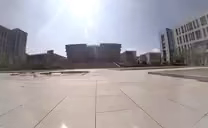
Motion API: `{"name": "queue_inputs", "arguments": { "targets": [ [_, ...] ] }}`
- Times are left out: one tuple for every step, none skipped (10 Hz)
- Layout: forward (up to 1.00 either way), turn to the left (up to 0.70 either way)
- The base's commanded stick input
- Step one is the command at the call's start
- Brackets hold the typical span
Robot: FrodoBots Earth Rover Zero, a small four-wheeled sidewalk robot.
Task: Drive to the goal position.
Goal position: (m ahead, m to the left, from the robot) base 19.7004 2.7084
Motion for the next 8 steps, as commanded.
{"name": "queue_inputs", "arguments": {
  "targets": [
    [0.70,0.02],
    [0.70,0.02],
    [0.70,0.02],
    [0.70,0.02],
    [0.70,0.02],
    [0.70,0.02],
    [0.70,0.02],
    [0.70,0.02]
  ]
}}
